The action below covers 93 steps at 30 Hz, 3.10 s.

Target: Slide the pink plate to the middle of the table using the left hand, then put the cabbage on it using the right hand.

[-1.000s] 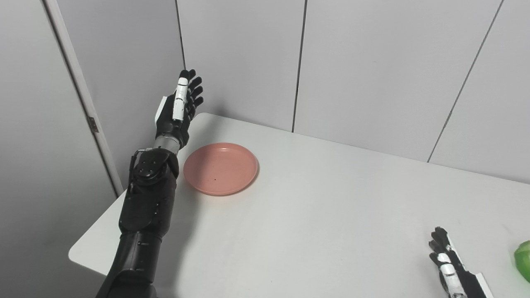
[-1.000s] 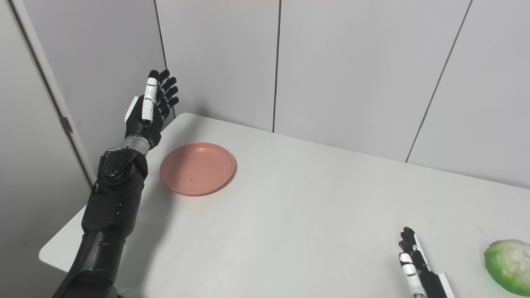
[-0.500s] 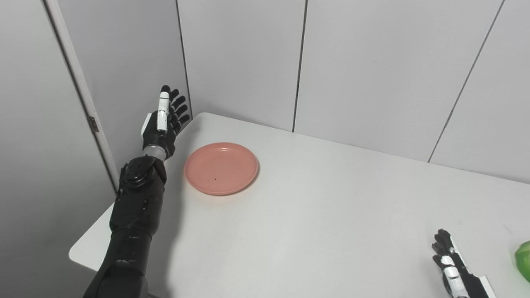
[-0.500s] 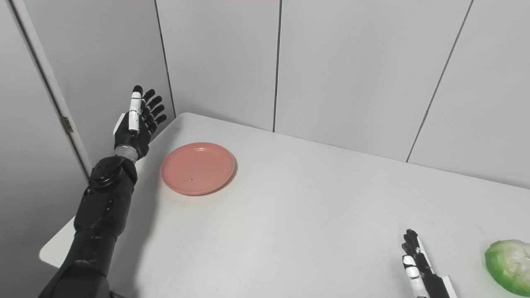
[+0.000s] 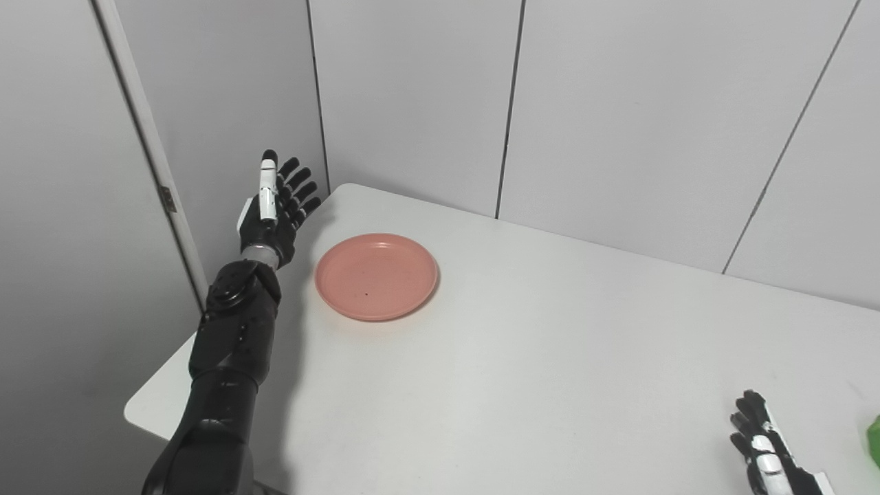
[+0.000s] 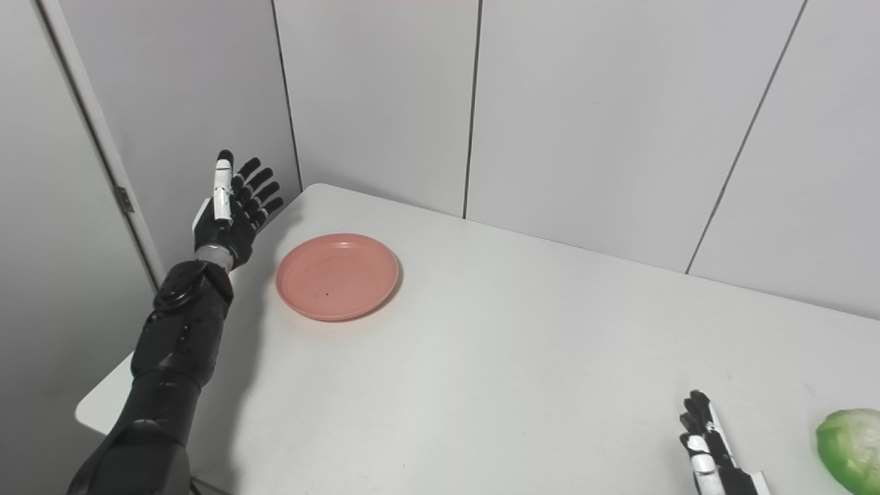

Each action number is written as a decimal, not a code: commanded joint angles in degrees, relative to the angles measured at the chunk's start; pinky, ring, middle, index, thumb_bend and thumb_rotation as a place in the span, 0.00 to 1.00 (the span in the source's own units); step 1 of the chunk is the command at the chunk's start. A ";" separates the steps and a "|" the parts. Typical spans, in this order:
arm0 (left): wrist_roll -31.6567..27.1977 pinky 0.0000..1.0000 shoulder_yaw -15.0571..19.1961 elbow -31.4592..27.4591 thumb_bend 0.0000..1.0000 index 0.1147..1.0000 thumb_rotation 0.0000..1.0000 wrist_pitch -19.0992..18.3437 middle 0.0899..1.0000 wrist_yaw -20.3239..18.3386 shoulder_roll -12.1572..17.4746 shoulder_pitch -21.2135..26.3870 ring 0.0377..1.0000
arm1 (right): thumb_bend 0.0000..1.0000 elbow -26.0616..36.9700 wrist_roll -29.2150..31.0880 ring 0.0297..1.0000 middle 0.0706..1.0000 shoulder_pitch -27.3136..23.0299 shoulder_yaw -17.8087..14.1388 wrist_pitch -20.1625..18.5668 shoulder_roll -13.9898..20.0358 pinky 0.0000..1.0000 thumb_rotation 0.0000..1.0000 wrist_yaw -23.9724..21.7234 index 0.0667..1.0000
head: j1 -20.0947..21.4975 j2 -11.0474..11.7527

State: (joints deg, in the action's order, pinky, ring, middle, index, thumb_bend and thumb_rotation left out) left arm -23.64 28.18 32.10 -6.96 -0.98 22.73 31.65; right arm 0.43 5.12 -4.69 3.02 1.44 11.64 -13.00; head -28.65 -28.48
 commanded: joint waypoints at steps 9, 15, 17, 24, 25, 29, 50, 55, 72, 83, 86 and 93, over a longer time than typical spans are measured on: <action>-0.56 0.89 -0.21 6.63 0.51 0.88 1.00 5.95 0.90 -2.96 1.38 2.00 0.90 | 0.15 0.28 1.22 1.00 1.00 -0.06 -0.56 -1.44 0.88 1.00 1.00 -0.56 1.00 | 0.30 -0.27; -0.02 0.85 -1.00 8.70 0.52 0.89 1.00 6.81 0.89 -3.08 1.19 1.55 0.90 | 0.13 0.41 1.42 1.00 1.00 -0.13 -0.37 -1.45 0.88 1.00 1.00 -0.60 1.00 | 0.38 -0.30; -0.21 0.86 -1.08 9.34 0.52 0.88 1.00 7.13 0.89 -3.16 1.15 1.64 0.90 | 0.14 0.19 1.17 1.00 1.00 -0.15 -0.33 -1.12 0.96 1.00 1.00 -0.53 1.00 | 0.38 -0.36; 0.45 0.88 -1.96 11.95 0.53 0.87 1.00 8.19 0.88 -2.91 1.29 2.03 0.89 | 0.13 0.90 0.71 1.00 1.00 -0.04 -0.32 -1.87 0.59 1.00 1.00 -0.04 1.00 | 0.83 -0.76; 0.55 0.89 -2.12 12.30 0.54 0.87 1.00 8.26 0.88 -2.90 1.33 2.09 0.89 | 0.14 0.80 0.75 1.00 0.99 -0.04 -0.35 -1.62 0.53 1.00 1.00 -0.08 1.00 | 0.83 -0.76; 0.46 0.90 -2.77 14.41 0.54 0.87 1.00 9.44 0.89 -3.99 1.15 1.94 0.91 | 0.15 0.32 0.59 1.00 1.00 -0.31 -0.04 -0.84 0.66 1.00 1.00 -0.49 1.00 | 1.23 -0.87; 1.94 0.84 -9.14 12.48 0.55 0.84 1.00 5.14 0.86 -6.83 -2.82 -0.41 0.86 | 0.14 2.36 -2.48 0.99 0.98 0.24 0.51 -2.12 -0.78 1.00 1.00 1.23 0.99 | 5.56 -2.99; 1.91 0.86 -10.58 10.12 0.53 0.85 1.00 2.14 0.87 -7.36 -3.85 -0.63 0.87 | 0.18 0.95 -2.39 0.99 0.99 -0.24 0.80 -1.23 -1.39 1.00 1.00 1.00 0.99 | 6.81 -3.43; 2.55 0.88 -17.68 -0.38 0.53 0.86 1.00 -4.71 0.88 -11.71 -9.44 -2.71 0.89 | 0.26 0.95 -6.53 0.95 0.95 0.13 1.83 -0.06 -2.74 0.96 1.00 3.22 0.96 | 15.48 -5.01; 3.46 0.88 -22.91 -6.73 0.53 0.88 1.00 -7.96 0.89 -13.49 -14.18 -3.94 0.89 | 0.31 1.03 -9.15 0.94 0.94 -0.03 2.78 -1.10 -4.22 0.95 1.00 4.58 0.94 | 20.40 -6.59; 3.40 0.87 -23.89 -7.54 0.53 0.88 1.00 -8.18 0.89 -13.48 -15.75 -4.10 0.88 | 0.31 1.23 -9.01 0.94 0.95 -0.15 2.82 -1.74 -4.62 0.94 1.00 4.46 0.94 | 21.63 -6.90; 4.10 0.88 -25.04 -10.62 0.54 0.87 1.00 -8.80 0.88 -12.86 -19.00 -5.17 0.88 | 0.30 2.46 -10.16 0.95 0.96 -0.35 3.66 -3.86 -5.62 0.95 1.00 4.70 0.96 | 26.86 -8.73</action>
State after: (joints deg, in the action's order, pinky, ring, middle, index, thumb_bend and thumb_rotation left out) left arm -19.83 3.76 22.53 -14.60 -13.84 4.24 26.49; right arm 1.89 -4.96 -4.61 5.45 -0.39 6.81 -7.45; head -1.77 -37.26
